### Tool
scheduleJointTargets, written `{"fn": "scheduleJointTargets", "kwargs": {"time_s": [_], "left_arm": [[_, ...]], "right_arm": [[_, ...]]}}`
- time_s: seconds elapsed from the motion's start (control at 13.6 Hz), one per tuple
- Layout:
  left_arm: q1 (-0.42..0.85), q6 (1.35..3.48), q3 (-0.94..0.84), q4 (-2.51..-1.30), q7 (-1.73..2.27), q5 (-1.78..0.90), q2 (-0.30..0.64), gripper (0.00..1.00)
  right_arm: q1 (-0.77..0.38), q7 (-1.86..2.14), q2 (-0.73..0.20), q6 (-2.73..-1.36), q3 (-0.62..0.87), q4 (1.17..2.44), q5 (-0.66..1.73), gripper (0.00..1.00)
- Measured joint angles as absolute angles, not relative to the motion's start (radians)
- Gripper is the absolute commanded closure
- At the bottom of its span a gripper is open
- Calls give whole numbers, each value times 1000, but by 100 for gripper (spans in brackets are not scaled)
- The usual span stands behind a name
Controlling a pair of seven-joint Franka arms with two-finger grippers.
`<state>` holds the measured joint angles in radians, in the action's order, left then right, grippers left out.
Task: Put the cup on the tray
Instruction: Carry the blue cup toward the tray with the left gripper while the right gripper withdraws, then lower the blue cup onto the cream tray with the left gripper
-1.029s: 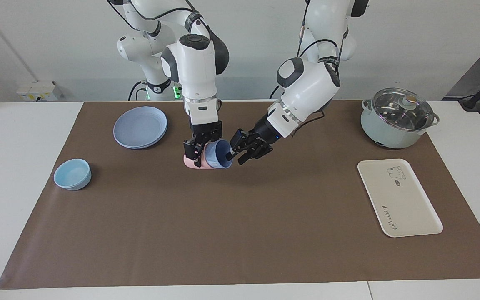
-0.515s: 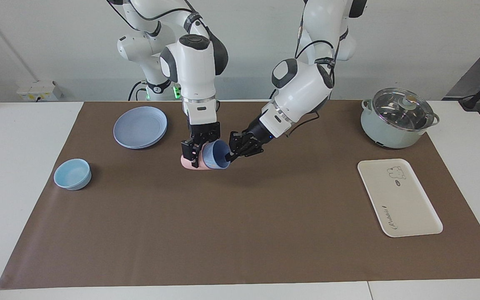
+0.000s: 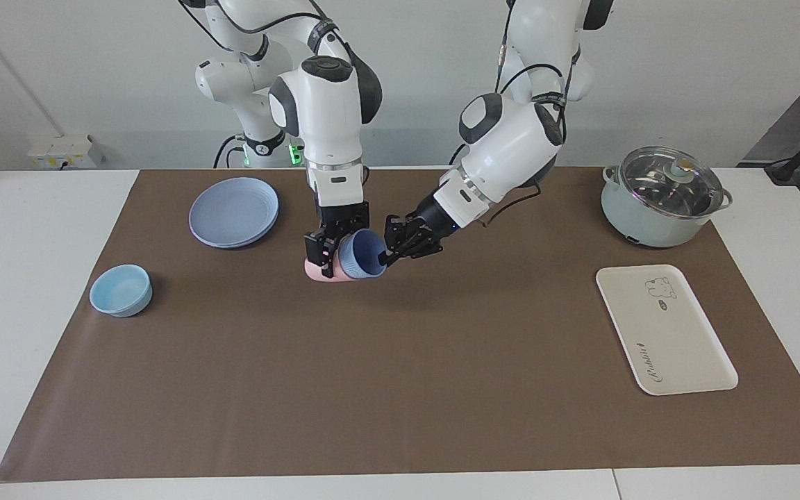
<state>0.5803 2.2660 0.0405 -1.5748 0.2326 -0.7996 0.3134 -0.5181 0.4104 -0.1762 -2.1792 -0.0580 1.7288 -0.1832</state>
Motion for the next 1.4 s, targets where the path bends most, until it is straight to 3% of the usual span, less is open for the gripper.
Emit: {"fn": "scheduleJointTargets", "kwargs": {"time_s": [0.51,0.74,1.18,1.4], "left_arm": [[317,1961,55,-1418,230,-739,313,100],[198,1931,56,-1403,174,-563,313,100],[-64,1958,70,-1449,-158,-453,312,100],[-198,2106,75,-1579,-339,-449,280,100]], "right_arm": [[-516,404,-180,-2183,-62,1727,-183,100],[-490,339,-189,-2317,-64,1736,-156,100],[-359,588,-219,-2566,-66,1806,259,100],[-289,944,-222,-2610,-69,1836,633,100]]}}
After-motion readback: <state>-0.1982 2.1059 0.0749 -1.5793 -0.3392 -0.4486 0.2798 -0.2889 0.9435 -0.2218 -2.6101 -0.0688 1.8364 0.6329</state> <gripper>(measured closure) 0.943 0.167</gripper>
